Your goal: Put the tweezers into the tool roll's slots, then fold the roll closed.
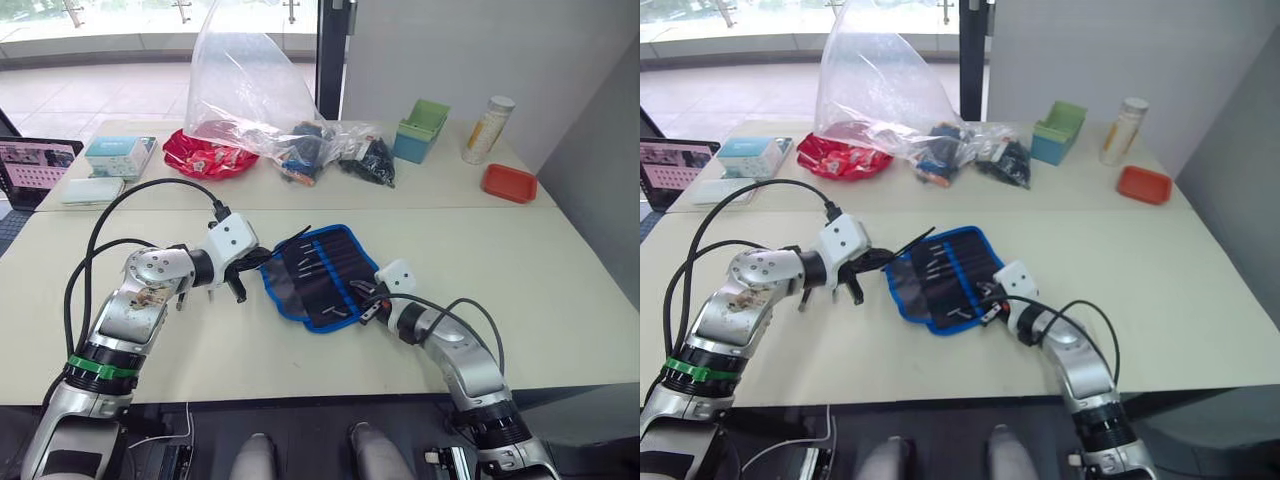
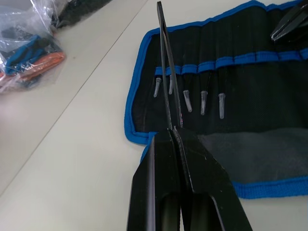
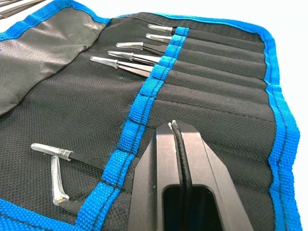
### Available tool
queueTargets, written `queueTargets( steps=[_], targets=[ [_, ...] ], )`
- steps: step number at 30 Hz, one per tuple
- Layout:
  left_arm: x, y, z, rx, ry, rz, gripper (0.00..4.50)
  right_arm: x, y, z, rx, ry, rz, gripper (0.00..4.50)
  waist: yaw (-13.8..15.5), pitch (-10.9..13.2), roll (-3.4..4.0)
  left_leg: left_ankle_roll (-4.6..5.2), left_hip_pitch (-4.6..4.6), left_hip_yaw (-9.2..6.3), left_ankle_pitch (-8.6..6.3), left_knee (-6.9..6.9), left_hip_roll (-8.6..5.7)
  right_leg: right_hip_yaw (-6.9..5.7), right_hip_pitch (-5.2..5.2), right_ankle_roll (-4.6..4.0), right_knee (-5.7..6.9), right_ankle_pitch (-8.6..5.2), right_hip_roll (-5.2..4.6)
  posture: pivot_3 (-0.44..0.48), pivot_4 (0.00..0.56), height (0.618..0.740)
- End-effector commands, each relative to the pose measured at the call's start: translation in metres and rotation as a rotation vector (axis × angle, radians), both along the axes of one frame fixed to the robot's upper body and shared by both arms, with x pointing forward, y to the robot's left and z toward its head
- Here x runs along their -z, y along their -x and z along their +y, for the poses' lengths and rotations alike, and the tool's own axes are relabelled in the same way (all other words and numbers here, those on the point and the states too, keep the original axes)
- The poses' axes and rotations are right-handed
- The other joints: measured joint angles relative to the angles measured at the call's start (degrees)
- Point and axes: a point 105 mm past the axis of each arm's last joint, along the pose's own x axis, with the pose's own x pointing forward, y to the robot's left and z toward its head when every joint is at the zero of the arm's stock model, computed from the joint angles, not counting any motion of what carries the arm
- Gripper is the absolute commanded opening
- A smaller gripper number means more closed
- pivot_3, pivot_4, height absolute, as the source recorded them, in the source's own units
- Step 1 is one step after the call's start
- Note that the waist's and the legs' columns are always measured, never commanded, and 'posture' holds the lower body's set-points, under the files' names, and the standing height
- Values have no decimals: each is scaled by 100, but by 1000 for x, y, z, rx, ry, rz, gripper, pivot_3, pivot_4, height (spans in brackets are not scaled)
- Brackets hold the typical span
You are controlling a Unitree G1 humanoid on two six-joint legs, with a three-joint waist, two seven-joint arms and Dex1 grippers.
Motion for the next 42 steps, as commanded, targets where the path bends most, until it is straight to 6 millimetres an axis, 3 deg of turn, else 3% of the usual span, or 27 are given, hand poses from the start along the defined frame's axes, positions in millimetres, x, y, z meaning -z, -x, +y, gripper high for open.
queueTargets(
  steps=[1,7,8,11,16,23,30,37,42],
  targets=[
    [-14,0,29,-112,48,-23,24,-6,-1,1,-14,-12,-22,0,-17,0,0,0,1,0,0,0,0,0,0,0,0,0,0,0,150,733],
    [-8,7,99,-455,99,17,24,-3,-3,2,-33,-6,-12,0,-79,2,-3,0,1,-3,0,1,0,0,1,0,1,0,0,0,150,733],
    [-1,11,120,-559,80,44,24,-4,-4,4,-41,-7,-12,0,-91,3,-4,0,1,-4,0,1,0,-1,2,0,1,0,0,0,150,733],
    [12,27,158,-724,31,97,24,-5,-6,7,-64,-10,-14,0,-127,4,-6,0,2,-5,0,2,0,-1,2,1,3,0,0,0,150,733],
    [29,53,189,-870,19,185,24,-15,-6,17,-106,-60,-61,0,-124,8,-13,0,3,-5,0,0,1,-2,1,0,2,0,0,0,150,733],
    [48,79,202,-926,8,315,24,-8,-5,19,-125,-48,-49,0,-166,9,-16,-1,10,-3,-1,-4,4,-4,0,-4,5,-1,-1,0,150,733],
    [42,81,194,-917,27,314,2119,-7,-5,20,-134,-41,-44,0,-215,9,-16,-2,13,-2,-1,-8,5,-5,1,-7,5,-3,-1,0,150,733],
    [19,76,194,-912,97,191,4473,-5,-5,24,-154,-37,-37,0,-232,11,-23,-2,10,-4,-1,-7,5,-6,1,-6,5,-2,-1,0,150,733],
    [-9,69,191,-844,247,51,4473,-3,-5,26,-170,-30,-31,0,-232,10,-25,-2,10,-4,-1,-7,5,-7,0,-7,5,-1,-1,0,150,733]
  ],
)
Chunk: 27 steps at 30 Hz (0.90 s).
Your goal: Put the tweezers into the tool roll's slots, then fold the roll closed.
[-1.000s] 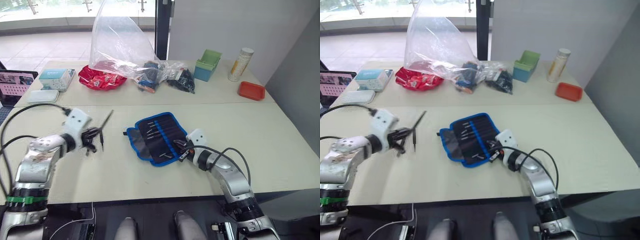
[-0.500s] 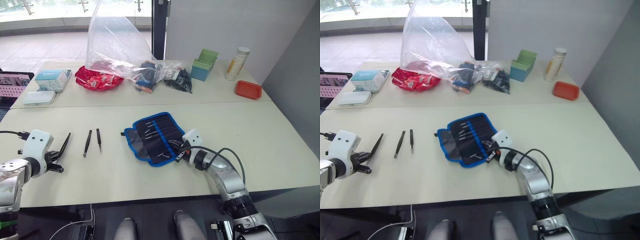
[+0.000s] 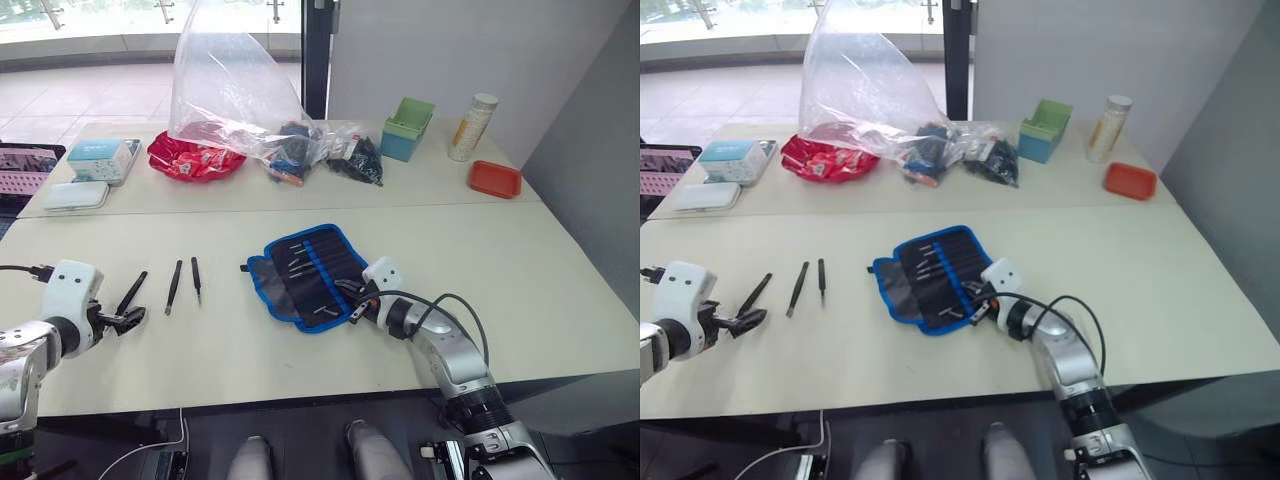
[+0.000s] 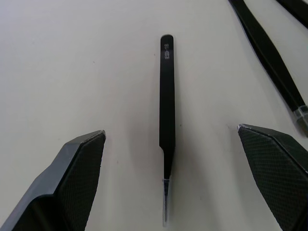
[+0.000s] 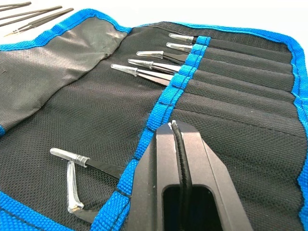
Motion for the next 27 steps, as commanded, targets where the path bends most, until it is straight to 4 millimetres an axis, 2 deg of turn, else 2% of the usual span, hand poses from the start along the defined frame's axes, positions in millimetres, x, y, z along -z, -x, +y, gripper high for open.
queueTargets(
  steps=[1,7,10,12,15,18,25,26,27],
  targets=[
    [-34,-2,2,37,23,-187,4473,-5,0,4,-26,2,-24,0,-3,0,0,0,0,0,0,0,0,0,0,0,0,0,0,0,150,733],
    [-24,19,19,112,73,-253,4473,-4,1,5,-32,4,-24,0,-44,0,0,0,4,4,0,-6,1,2,-2,-3,-1,0,0,0,150,733],
    [-2,34,26,142,203,-218,4473,-4,1,5,-31,4,-23,0,-31,-1,-1,0,3,4,0,-5,1,1,-1,-7,-2,-2,0,0,150,733],
    [5,37,31,154,200,-206,4473,-3,2,5,-30,4,-21,0,-30,-1,-2,0,3,4,0,-4,1,1,-2,-37,-1,-19,-1,0,150,733],
    [8,34,32,156,235,-208,4473,-3,2,5,-27,3,-20,0,1,-1,-8,0,2,2,0,-2,1,0,-1,-41,0,-22,-1,0,150,733],
    [26,31,27,186,213,-142,4473,-3,3,6,-28,3,-20,0,-2,-1,-9,0,2,3,0,3,1,1,1,-41,0,-22,-1,0,150,733],
    [48,16,16,240,177,-99,4473,-1,4,6,-17,-3,-17,0,19,-1,-9,0,5,3,0,2,1,0,2,-32,7,-16,-1,0,150,733],
    [50,15,17,239,174,-97,3908,-1,4,6,-15,-4,-17,0,26,-1,-9,0,7,3,0,3,1,0,3,-32,8,-16,-1,0,150,733],
    [52,15,16,246,172,-93,3672,-1,4,6,-11,-4,-17,0,31,-1,-9,0,9,3,0,3,1,1,5,-32,9,-16,-1,0,150,733]
  ],
)
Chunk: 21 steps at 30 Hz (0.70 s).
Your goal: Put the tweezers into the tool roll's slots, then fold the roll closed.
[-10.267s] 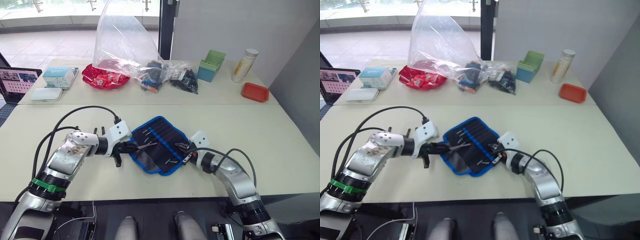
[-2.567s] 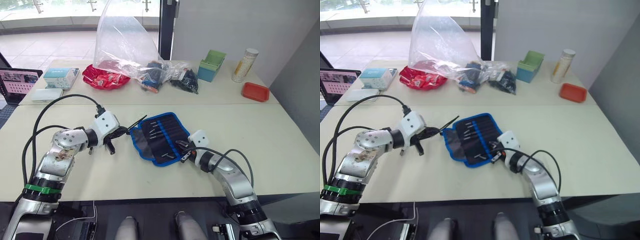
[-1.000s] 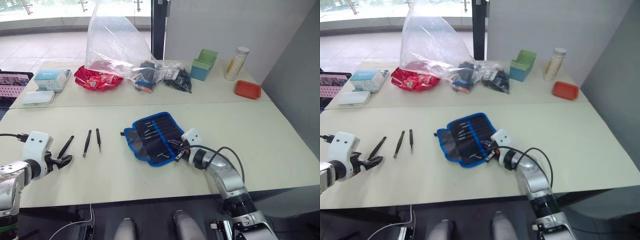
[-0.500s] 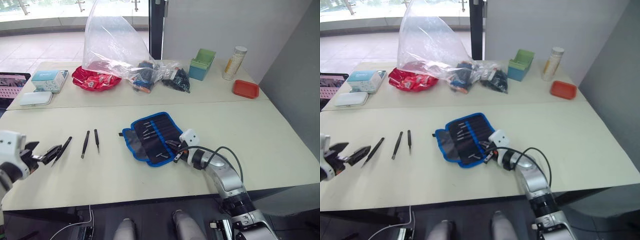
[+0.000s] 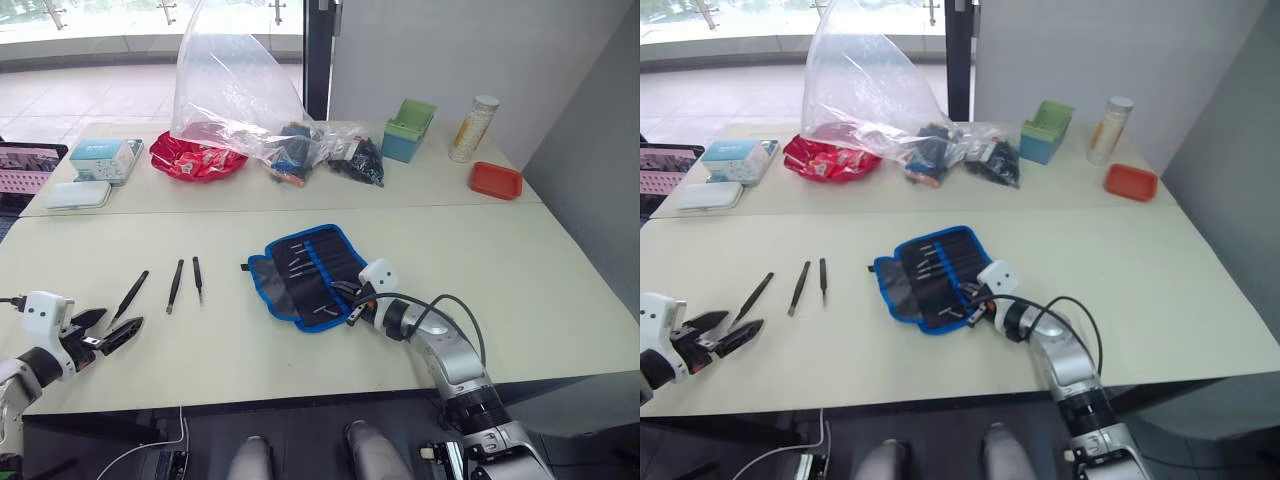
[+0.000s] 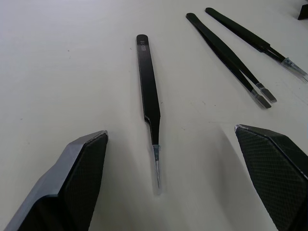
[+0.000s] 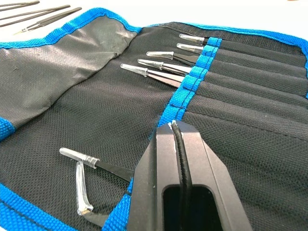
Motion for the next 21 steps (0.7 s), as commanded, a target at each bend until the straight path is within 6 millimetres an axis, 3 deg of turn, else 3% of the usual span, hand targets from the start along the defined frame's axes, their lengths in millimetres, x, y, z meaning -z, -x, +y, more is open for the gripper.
queueTargets(
  steps=[1,11,16,21],
  targets=[
    [9,-1,-1,27,-20,20,3363,-4,3,2,-3,-5,-18,0,8,0,1,0,1,0,0,0,0,0,0,0,1,0,0,0,150,733],
    [17,-13,-6,28,-21,-38,34,-3,2,0,4,5,-15,0,96,-1,3,0,3,2,0,2,0,1,2,1,1,1,0,0,150,733],
    [7,-14,-2,11,-17,-90,34,-3,2,-2,6,8,-16,0,112,-1,3,0,3,2,0,6,0,0,5,2,2,1,0,0,150,733],
    [-24,-21,1,7,-17,-191,34,-1,3,-3,8,11,-12,0,106,-2,1,0,-1,1,0,6,0,-1,1,3,2,2,0,0,150,733]
  ],
)
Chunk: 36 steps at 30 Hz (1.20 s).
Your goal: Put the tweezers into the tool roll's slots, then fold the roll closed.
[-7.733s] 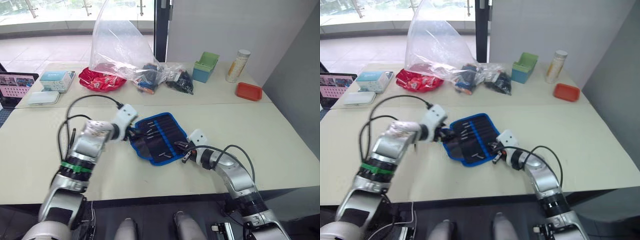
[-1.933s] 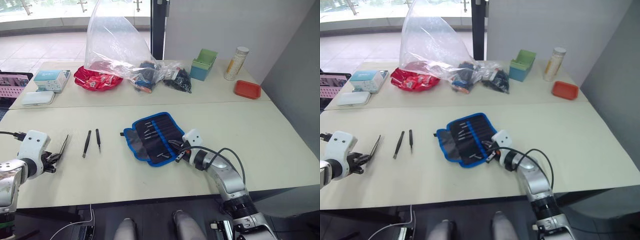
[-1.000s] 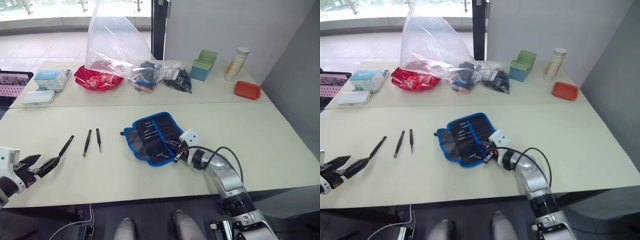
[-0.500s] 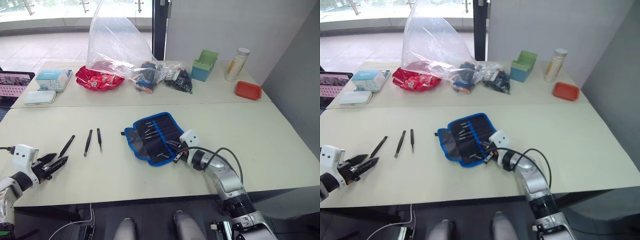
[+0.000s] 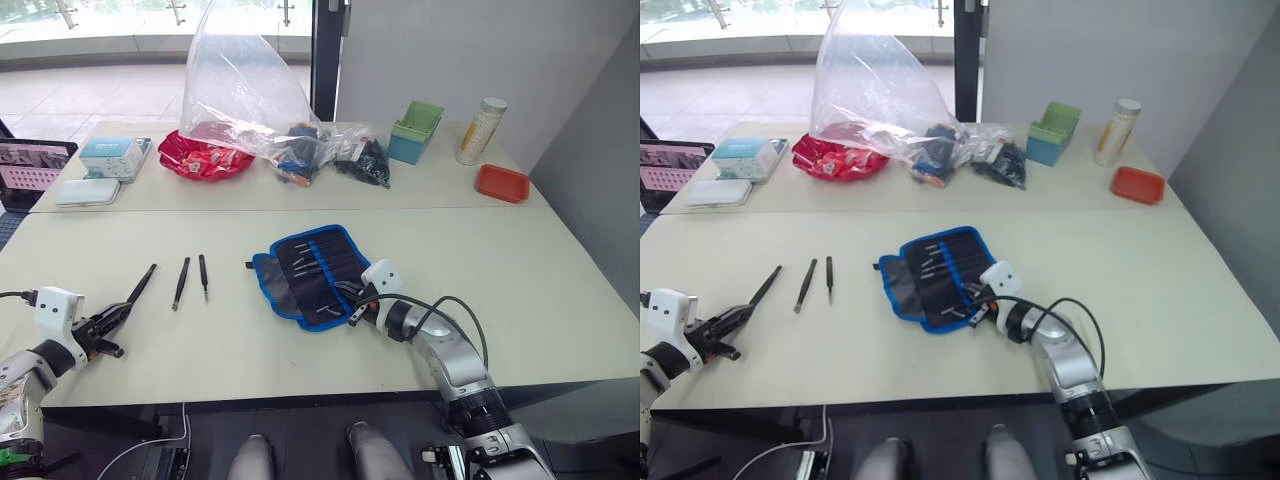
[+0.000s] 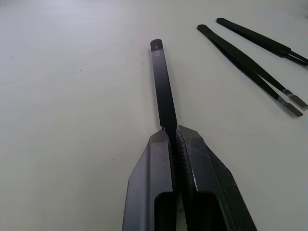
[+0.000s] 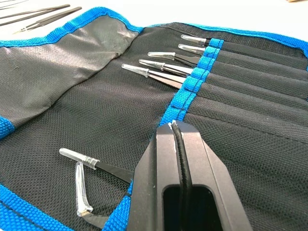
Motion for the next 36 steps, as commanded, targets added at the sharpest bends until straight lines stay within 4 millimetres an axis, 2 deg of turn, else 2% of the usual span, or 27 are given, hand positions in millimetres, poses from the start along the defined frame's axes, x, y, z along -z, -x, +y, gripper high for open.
queueTargets(
  steps=[1,4,5,9,11,17,20,24,27,31,36],
  targets=[
    [-36,-9,-3,18,-14,-119,34,-2,3,1,-10,8,-7,0,-7,0,-1,0,-1,0,0,0,0,0,0,12,0,7,0,0,150,733],
    [-73,-23,-33,127,-26,-211,34,-2,3,0,-8,8,-6,0,11,0,-6,0,-5,-3,0,0,0,-4,-2,24,0,14,0,0,150,733],
    [-78,-25,-39,148,-29,-222,34,-2,3,0,-8,8,-6,0,16,0,-7,0,-8,-5,0,2,0,-5,-1,25,-1,15,0,0,150,733],
    [-114,-40,-92,368,-56,-272,34,-1,3,-1,-1,14,-8,0,-3,0,-7,0,-7,-4,0,5,0,-4,2,29,-2,17,0,0,150,733],
    [-122,-44,-116,475,-84,-253,34,-1,4,-2,6,18,-9,0,-5,0,-6,0,-7,-4,0,4,0,-4,2,29,-1,16,0,0,150,733],
    [-110,-54,-169,767,-236,-48,34,0,7,-6,41,14,-11,0,-24,1,-4,0,-10,-5,0,1,-2,-3,0,31,-3,15,2,0,150,733],
    [-104,-56,-187,873,-304,13,34,1,8,-8,56,15,-11,0,-18,1,-4,0,-13,-5,0,3,-2,-3,0,31,-4,15,3,0,150,733],
    [-85,-60,-205,990,-436,92,34,3,8,-10,72,31,-6,0,-19,1,-3,1,-11,-4,0,3,-3,-1,0,31,-5,15,3,0,150,733],
    [-75,-64,-216,1029,-494,124,34,5,8,-13,92,46,2,0,-6,1,-3,1,-13,-5,1,6,-3,-1,1,31,-4,15,3,0,150,733],
    [-69,-74,-217,1013,-554,140,34,8,8,-15,105,59,10,0,-1,1,-3,1,-16,-6,1,12,-4,-1,1,32,-3,15,3,0,150,733],
    [-60,-85,-223,1005,-548,174,34,8,9,-15,113,57,10,0,1,1,-3,2,-16,-7,1,14,-4,-1,3,33,-2,15,4,0,150,733]
  ],
)
